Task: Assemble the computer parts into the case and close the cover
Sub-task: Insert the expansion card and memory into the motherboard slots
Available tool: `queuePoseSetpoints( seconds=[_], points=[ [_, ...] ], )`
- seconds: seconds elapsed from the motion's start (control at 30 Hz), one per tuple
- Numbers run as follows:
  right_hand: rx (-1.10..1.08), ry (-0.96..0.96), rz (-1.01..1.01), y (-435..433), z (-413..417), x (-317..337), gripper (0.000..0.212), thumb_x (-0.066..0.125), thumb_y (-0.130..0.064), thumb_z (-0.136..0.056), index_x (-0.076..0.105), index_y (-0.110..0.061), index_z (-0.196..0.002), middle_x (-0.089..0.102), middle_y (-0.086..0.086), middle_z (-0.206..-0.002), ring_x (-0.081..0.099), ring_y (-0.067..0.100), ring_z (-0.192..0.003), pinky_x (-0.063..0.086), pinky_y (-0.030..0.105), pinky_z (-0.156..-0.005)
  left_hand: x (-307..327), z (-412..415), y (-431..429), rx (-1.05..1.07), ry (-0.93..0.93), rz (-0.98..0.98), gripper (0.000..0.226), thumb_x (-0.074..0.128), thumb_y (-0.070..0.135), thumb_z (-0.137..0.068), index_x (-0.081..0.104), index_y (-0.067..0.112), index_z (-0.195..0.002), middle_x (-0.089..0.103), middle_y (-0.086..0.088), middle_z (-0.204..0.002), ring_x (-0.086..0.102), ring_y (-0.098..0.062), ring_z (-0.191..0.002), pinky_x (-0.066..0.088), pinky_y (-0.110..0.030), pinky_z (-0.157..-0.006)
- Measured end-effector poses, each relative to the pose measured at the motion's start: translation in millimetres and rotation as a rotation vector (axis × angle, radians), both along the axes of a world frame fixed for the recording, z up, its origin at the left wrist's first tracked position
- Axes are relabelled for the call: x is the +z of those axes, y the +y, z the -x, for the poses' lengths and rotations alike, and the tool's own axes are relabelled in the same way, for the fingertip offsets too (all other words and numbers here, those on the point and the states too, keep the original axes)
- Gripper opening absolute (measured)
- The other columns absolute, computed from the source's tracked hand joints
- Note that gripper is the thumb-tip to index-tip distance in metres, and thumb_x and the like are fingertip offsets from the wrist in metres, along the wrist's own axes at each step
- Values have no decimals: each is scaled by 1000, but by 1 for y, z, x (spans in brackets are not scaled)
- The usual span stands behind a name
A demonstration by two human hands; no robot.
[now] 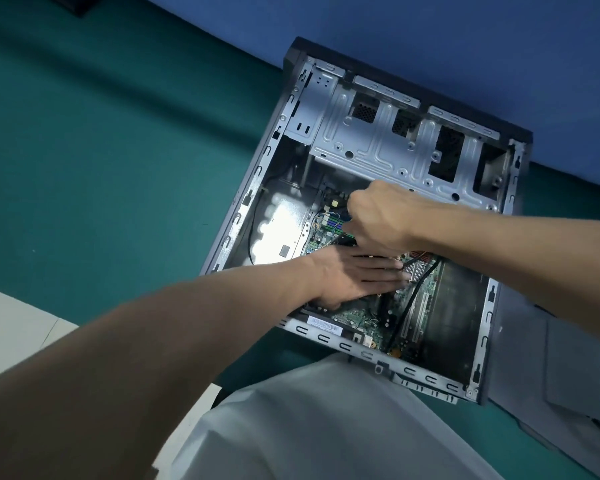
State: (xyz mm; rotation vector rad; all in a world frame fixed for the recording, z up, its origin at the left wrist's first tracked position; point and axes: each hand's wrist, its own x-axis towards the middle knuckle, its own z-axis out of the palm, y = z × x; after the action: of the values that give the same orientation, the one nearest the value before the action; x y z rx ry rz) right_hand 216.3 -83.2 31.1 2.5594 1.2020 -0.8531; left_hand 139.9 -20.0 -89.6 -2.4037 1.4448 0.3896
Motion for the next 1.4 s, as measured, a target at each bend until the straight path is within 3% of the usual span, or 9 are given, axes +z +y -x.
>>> queuePoseSetpoints(
  seconds=[0.07, 0.17, 0.33, 0.4, 0.47, 0.63, 1.0, 1.23, 1.4],
  points=[
    [-66, 10, 2, 4, 1, 1, 38, 52, -21, -92, 45, -9, -56, 44, 10, -58, 43, 21, -48, 24, 21, -42, 11, -4, -6, 127, 220, 73, 66, 31, 31, -101, -5, 14, -154, -16, -2, -161, -15, -18, -148, -5, -40, -121],
    [-116, 36, -4, 17, 1, 6, 35, 54, -14, -89, 42, -9, -57, 42, 8, -59, 41, 21, -48, 25, 22, -42, 41, -1, -21, 453, 509, 215, 58, 39, 38, -102, 22, 14, -152, -5, 0, -162, -9, -17, -149, 3, -41, -122],
    [-135, 68, 54, 32, 1, 11, 30, 48, -4, -86, 36, -10, -59, 38, 7, -61, 38, 19, -49, 26, 23, -41, 80, 36, -46, 1082, 634, 301, 37, 45, 21, -100, 39, 8, -134, 38, -24, -142, 36, -39, -133, 44, -49, -101],
    [-118, 82, 84, 33, -3, 14, 32, 49, -7, -90, 38, -9, -60, 40, 5, -60, 38, 17, -48, 26, 21, -41, 90, 47, -52, 1150, 672, 219, 52, 33, 35, -104, 26, 6, -146, 15, -33, -153, 13, -48, -142, 32, -55, -108],
    [-94, 83, 118, 33, -9, 18, 33, 47, -11, -94, 41, -8, -62, 42, 4, -59, 39, 16, -47, 27, 20, -38, 93, 50, -54, 1185, 695, 136, 69, 15, 53, -102, 8, 7, -154, -9, -34, -154, -8, -45, -145, 17, -54, -115],
    [-55, 67, 134, 36, -8, 20, 34, 46, -14, -96, 41, -7, -62, 44, 5, -60, 41, 16, -49, 27, 21, -39, 86, 50, -49, 1137, 595, 55, 81, 1, 65, -95, 3, 12, -155, -13, -35, -152, -16, -45, -144, -10, -53, -117],
    [-79, 56, 75, 34, 5, 19, 31, 49, -4, -87, 37, -9, -59, 40, 6, -60, 37, 17, -51, 26, 24, -43, 81, 45, -53, 1124, 629, -18, 79, 1, 75, -88, -12, 31, -152, -13, -40, -148, -21, -51, -139, -10, -57, -115],
    [-96, 56, 53, 29, 7, 17, 31, 50, -5, -88, 39, -9, -59, 41, 5, -60, 38, 16, -51, 26, 24, -42, 84, 45, -59, 1145, 603, -118, 84, 3, 69, -93, 26, 14, -152, 4, -40, -151, -5, -55, -141, -10, -59, -115],
    [-32, 21, 79, 30, 7, 17, 31, 48, -6, -90, 38, -10, -61, 41, 6, -62, 38, 16, -52, 26, 24, -42, 77, 40, -56, 1127, 565, -85, 74, 10, 71, -93, 5, 31, -155, 1, -35, -154, -12, -56, -139, -6, -61, -115]
  ],
)
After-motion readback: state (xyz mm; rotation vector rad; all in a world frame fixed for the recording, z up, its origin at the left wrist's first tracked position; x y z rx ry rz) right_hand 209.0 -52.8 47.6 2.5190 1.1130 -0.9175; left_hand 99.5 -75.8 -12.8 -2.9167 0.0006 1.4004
